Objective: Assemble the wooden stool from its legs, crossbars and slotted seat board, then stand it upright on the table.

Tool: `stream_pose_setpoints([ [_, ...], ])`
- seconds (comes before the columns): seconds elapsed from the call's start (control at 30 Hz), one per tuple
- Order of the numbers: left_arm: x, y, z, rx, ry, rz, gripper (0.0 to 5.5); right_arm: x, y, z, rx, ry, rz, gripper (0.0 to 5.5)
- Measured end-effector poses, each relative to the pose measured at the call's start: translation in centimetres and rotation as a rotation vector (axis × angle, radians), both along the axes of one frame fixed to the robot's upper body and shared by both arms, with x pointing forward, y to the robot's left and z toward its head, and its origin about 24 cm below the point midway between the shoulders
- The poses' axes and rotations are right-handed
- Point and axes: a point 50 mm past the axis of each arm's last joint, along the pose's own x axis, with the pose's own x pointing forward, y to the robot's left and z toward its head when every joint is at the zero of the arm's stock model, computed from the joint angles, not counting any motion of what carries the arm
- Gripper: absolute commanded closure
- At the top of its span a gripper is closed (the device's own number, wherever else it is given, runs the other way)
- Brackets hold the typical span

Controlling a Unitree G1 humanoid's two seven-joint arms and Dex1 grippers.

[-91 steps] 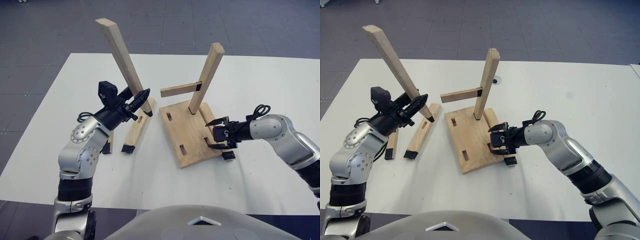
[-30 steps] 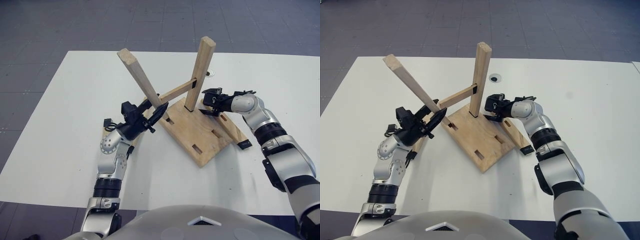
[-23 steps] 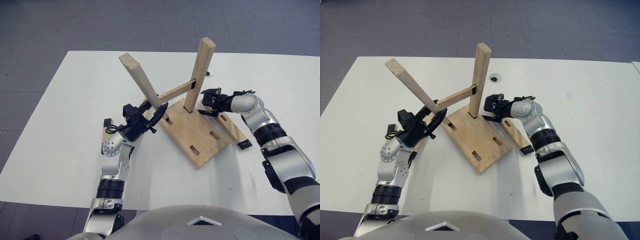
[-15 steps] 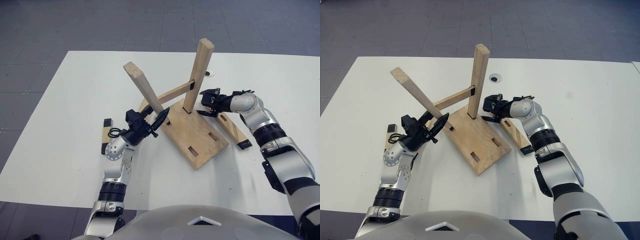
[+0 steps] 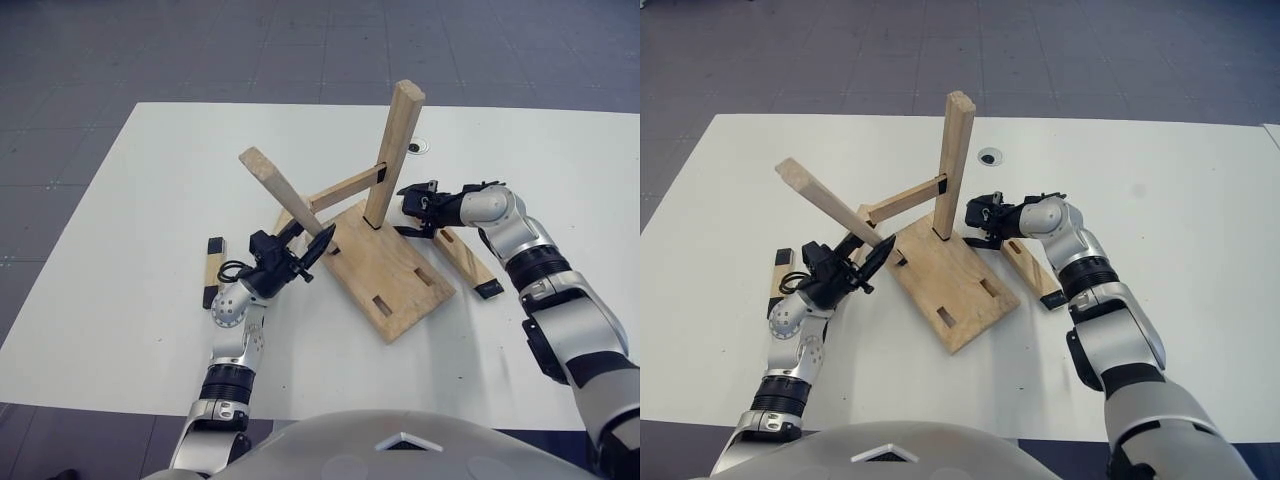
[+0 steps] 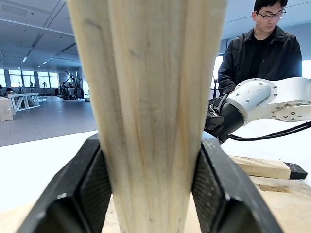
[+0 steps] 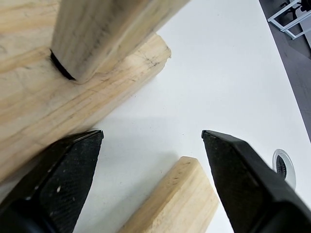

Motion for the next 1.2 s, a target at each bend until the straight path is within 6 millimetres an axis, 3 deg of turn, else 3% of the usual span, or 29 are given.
stream_pose_setpoints([
  [0.27,2.0,1.6,-0.1,0.040,0.039,-0.090,3.45,0.1,0.3,0.5,0.005,-0.026,0.017,1.74],
  [0.53,2.2,2.9,-0.3,-0.003,0.153,-0.149,3.45,-0.3,0.3,0.2,0.020,-0.038,0.008,1.74],
  [0.8,1.6,2.3,0.1,0.046,0.138,-0.185,3.45,-0.6,0.2,0.0,0.018,-0.035,0.003,1.74],
  [1.2,3.2,2.6,2.2,0.247,0.213,-0.304,3.45,-1.5,-0.1,-0.7,0.045,-0.031,-0.048,1.74],
])
